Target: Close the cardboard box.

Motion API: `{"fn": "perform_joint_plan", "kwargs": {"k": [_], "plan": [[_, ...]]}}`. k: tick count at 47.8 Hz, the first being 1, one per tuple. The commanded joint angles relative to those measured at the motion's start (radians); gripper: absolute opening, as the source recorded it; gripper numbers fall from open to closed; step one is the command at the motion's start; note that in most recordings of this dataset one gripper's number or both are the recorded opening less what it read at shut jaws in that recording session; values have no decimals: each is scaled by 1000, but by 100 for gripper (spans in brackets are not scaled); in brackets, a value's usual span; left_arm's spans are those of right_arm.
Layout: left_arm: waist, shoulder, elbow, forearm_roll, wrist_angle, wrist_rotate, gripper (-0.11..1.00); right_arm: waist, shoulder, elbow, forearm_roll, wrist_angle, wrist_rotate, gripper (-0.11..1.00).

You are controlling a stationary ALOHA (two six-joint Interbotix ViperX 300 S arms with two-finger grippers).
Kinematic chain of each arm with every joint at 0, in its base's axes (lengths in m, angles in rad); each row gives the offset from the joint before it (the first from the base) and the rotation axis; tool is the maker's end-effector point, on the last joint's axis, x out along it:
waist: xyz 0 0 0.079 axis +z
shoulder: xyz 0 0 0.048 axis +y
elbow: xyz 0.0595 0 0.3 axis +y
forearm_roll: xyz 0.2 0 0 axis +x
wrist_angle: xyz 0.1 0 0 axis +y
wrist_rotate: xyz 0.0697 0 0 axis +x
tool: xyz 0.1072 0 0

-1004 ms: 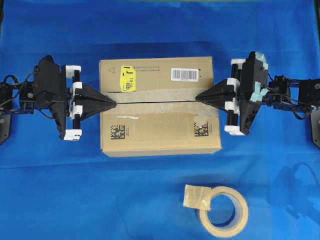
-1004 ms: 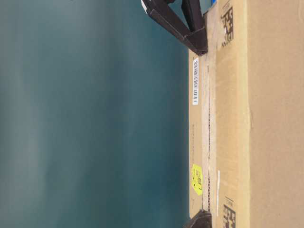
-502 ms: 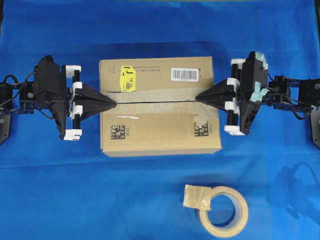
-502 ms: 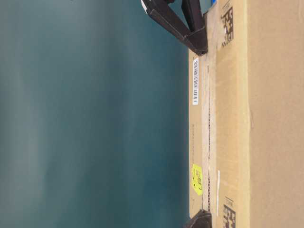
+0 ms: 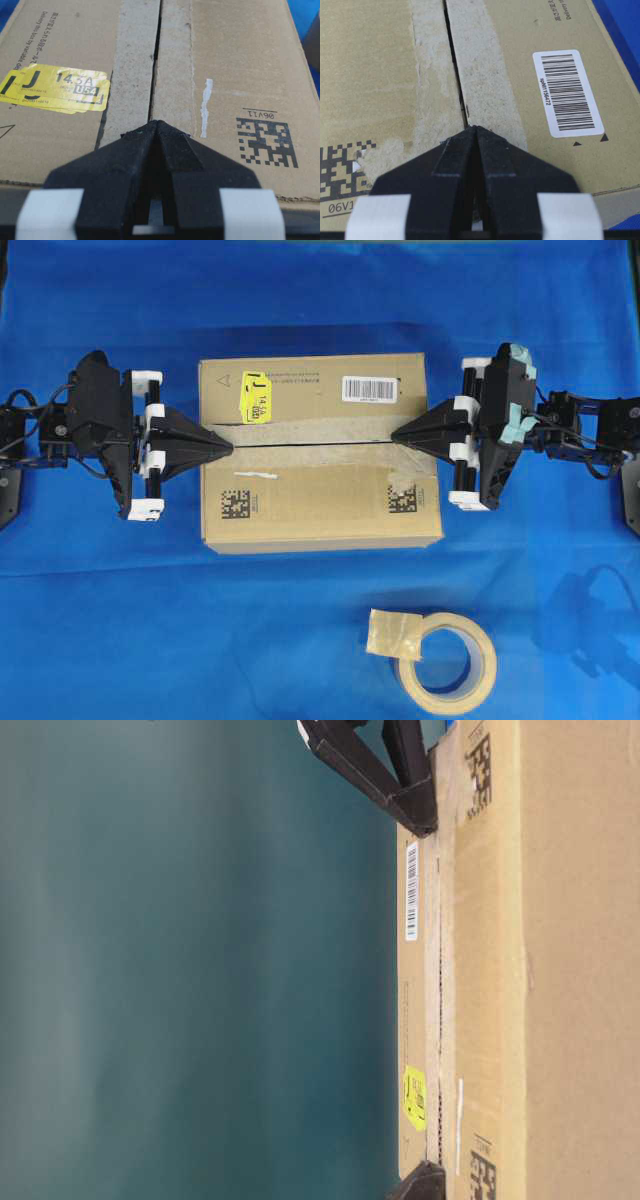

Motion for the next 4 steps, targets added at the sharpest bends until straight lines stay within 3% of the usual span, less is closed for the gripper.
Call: {"fn": "perform_joint_plan", "kwargs": {"k": [1, 4], "plan": [[0, -3, -12, -2, -3, 2, 0, -3, -14, -11, 2, -2, -2, 0], [0, -3, -14, -3, -3, 2, 0, -3, -14, -11, 2, -2, -2, 0]]}}
